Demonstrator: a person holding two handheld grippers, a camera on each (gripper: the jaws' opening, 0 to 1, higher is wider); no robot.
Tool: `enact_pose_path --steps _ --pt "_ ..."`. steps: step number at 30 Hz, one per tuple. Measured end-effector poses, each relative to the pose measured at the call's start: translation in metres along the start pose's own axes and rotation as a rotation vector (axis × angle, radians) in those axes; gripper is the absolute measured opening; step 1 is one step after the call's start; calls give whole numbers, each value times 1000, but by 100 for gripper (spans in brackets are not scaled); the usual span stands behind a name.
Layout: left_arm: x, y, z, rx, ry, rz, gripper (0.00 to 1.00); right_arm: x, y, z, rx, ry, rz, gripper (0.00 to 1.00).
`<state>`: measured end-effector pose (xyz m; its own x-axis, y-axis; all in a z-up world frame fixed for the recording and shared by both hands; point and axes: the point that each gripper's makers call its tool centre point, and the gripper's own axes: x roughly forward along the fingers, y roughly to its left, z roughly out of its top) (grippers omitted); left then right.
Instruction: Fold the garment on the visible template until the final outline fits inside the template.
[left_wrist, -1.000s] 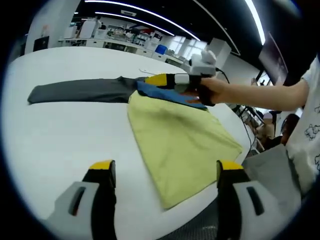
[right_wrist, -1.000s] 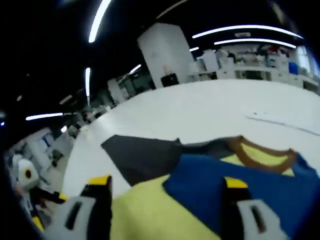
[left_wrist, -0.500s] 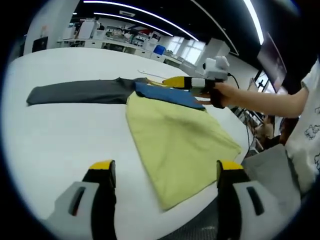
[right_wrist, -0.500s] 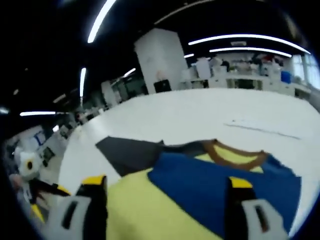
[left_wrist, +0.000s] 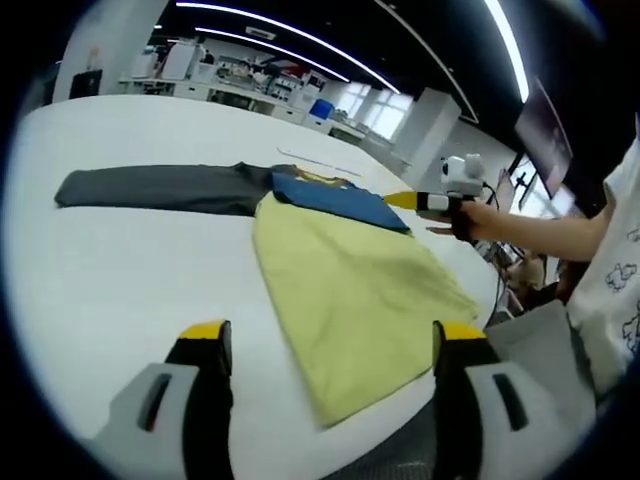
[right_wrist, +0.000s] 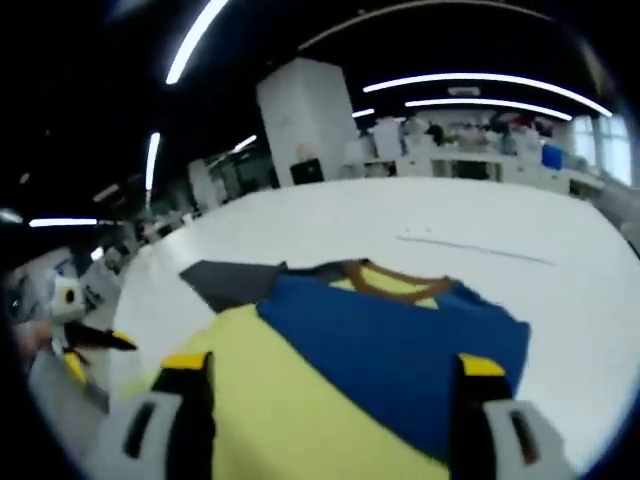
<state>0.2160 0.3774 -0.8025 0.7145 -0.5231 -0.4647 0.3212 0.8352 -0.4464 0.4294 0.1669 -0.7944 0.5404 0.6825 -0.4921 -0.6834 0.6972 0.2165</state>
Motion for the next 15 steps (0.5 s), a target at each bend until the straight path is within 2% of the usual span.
enact_pose_path --steps 4,7,9,11,12,15 --pt "2 0 0 -7 2 -9 81 -20 -9 -7 -33 22 -33 99" --pt "4 2 7 -24 -23 -24 81 -38 -16 -5 5 0 -33 99" --pt "5 5 10 -32 -28 -25 81 -46 -21 -6 -10 -1 -40 99" --pt "7 12 14 -28 -27 -22 81 -56 -19 -7 -25 0 -49 99" --pt "8 22 19 -2 -16 8 81 -64 -20 -6 -19 -6 -49 99" --pt "7 37 33 10 -28 19 81 -77 -22 -4 -15 -21 -62 99"
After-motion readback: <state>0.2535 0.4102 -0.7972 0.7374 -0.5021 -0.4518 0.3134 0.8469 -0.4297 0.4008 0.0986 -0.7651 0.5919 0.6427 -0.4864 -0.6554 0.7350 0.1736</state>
